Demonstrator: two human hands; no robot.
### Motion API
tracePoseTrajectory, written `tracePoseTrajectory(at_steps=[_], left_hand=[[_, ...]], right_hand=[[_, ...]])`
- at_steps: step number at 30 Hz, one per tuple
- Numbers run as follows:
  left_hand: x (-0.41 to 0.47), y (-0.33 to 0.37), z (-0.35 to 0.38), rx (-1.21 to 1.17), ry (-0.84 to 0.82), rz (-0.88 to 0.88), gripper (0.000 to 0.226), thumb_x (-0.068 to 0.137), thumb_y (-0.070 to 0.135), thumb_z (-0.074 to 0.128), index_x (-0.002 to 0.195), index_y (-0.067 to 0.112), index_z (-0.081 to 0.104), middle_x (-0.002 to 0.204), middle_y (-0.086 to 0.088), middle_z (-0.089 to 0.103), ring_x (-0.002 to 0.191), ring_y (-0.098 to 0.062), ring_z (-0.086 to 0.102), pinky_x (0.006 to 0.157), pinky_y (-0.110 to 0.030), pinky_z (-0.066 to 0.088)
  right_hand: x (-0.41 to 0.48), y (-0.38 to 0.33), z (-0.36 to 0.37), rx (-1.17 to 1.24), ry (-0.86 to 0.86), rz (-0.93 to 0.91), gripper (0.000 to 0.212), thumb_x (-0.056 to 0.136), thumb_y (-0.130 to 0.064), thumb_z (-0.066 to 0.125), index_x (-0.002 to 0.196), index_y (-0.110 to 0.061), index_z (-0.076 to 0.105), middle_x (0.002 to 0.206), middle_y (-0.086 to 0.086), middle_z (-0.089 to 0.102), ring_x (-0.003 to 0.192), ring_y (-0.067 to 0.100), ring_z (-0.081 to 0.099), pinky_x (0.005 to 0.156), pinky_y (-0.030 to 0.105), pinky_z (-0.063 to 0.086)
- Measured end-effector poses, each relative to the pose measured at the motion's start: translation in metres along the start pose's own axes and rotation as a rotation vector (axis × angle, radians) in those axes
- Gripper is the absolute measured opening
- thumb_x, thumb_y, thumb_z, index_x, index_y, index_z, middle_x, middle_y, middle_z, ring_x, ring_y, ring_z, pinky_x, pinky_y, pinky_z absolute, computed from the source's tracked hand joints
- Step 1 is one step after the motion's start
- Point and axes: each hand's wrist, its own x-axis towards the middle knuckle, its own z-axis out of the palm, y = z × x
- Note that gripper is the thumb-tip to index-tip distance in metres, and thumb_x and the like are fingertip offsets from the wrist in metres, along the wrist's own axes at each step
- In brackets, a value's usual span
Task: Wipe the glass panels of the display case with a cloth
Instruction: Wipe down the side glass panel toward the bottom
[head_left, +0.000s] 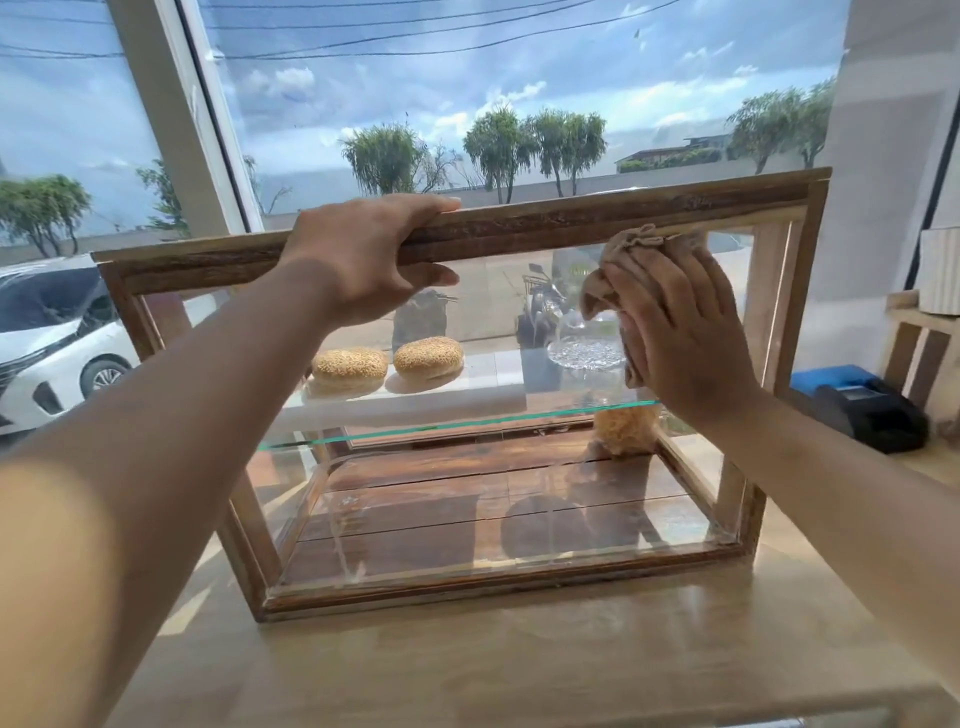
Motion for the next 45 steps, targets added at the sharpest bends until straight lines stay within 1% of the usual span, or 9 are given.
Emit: tracePoseTrajectory(at_steps=[5, 10, 11, 14, 20, 29, 36, 41, 45], left_hand=[[0.000, 0.000, 0.001, -0.008, -0.001, 0.000, 0.064, 0.085, 0.068, 0.056, 0.142, 0.052, 0.031, 0.137, 0.016, 0.054, 0.120, -0.020, 0.052, 0.078, -0.031, 0.040], [0.001, 0.002, 0.000, -0.022, -0.011, 0.005, 0.063, 0.086, 0.066, 0.056, 0.142, 0.051, 0.032, 0.136, 0.017, 0.053, 0.120, -0.020, 0.052, 0.073, -0.029, 0.037], [0.001, 0.002, -0.001, -0.029, -0.016, 0.008, 0.063, 0.086, 0.065, 0.057, 0.142, 0.051, 0.032, 0.136, 0.017, 0.054, 0.119, -0.020, 0.052, 0.072, -0.028, 0.036], [0.002, 0.002, -0.001, -0.060, -0.018, 0.015, 0.061, 0.085, 0.065, 0.058, 0.140, 0.051, 0.034, 0.133, 0.019, 0.055, 0.119, -0.019, 0.052, 0.074, -0.028, 0.035], [0.002, 0.000, 0.000, -0.085, -0.003, 0.037, 0.060, 0.083, 0.067, 0.059, 0.138, 0.050, 0.039, 0.126, 0.018, 0.059, 0.115, -0.018, 0.054, 0.075, -0.029, 0.037], [-0.003, 0.002, 0.001, -0.040, 0.047, 0.036, 0.061, 0.082, 0.072, 0.053, 0.136, 0.048, 0.041, 0.124, 0.017, 0.060, 0.114, -0.020, 0.056, 0.078, -0.032, 0.045], [-0.005, 0.012, 0.004, -0.065, 0.087, -0.016, 0.063, 0.074, 0.077, 0.049, 0.129, 0.047, 0.048, 0.111, 0.018, 0.064, 0.100, -0.015, 0.061, 0.075, -0.033, 0.051], [-0.002, 0.010, 0.009, -0.022, 0.121, -0.021, 0.063, 0.074, 0.080, 0.049, 0.123, 0.040, 0.054, 0.095, 0.019, 0.059, 0.088, -0.017, 0.059, 0.071, -0.031, 0.047], [-0.001, 0.009, 0.010, -0.026, 0.121, -0.034, 0.075, 0.065, 0.087, 0.038, 0.122, 0.041, 0.054, 0.102, 0.014, 0.066, 0.093, -0.020, 0.062, 0.076, -0.037, 0.052]], right_hand=[[-0.027, 0.021, -0.007, 0.036, 0.024, 0.389, 0.038, 0.108, -0.011, 0.041, 0.145, -0.001, 0.038, 0.148, 0.022, 0.033, 0.139, 0.045, 0.036, 0.111, 0.061, 0.034], [-0.040, -0.017, -0.013, 0.055, 0.036, 0.569, 0.040, 0.108, -0.011, 0.033, 0.144, 0.002, 0.042, 0.150, 0.029, 0.038, 0.143, 0.043, 0.032, 0.123, 0.042, 0.023], [-0.043, -0.025, -0.013, 0.088, 0.007, 0.567, 0.041, 0.107, -0.008, 0.033, 0.147, -0.001, 0.039, 0.151, 0.030, 0.034, 0.144, 0.044, 0.030, 0.122, 0.045, 0.024], [-0.047, -0.050, -0.004, 0.172, -0.061, 0.507, 0.049, 0.102, -0.004, 0.040, 0.151, -0.008, 0.037, 0.153, 0.031, 0.029, 0.144, 0.048, 0.026, 0.115, 0.057, 0.032], [-0.034, -0.082, 0.013, 0.171, 0.003, 0.454, 0.041, 0.105, -0.019, 0.049, 0.143, -0.004, 0.050, 0.151, 0.029, 0.036, 0.140, 0.049, 0.034, 0.110, 0.059, 0.037], [-0.016, -0.084, 0.013, 0.152, -0.041, 0.178, 0.040, 0.103, -0.009, 0.054, 0.143, -0.008, 0.054, 0.151, 0.021, 0.037, 0.141, 0.044, 0.037, 0.115, 0.054, 0.035], [0.012, -0.099, 0.016, 0.205, -0.043, -0.074, 0.039, 0.104, -0.010, 0.056, 0.143, -0.013, 0.055, 0.149, 0.015, 0.048, 0.140, 0.036, 0.042, 0.110, 0.049, 0.041], [-0.008, -0.100, 0.018, 0.222, -0.067, -0.260, 0.037, 0.105, -0.014, 0.055, 0.141, -0.017, 0.057, 0.149, 0.009, 0.049, 0.140, 0.030, 0.045, 0.109, 0.044, 0.044], [-0.040, -0.093, 0.015, 0.232, -0.157, -0.452, 0.036, 0.108, -0.013, 0.049, 0.142, -0.020, 0.056, 0.152, 0.005, 0.047, 0.142, 0.027, 0.042, 0.116, 0.041, 0.037]])
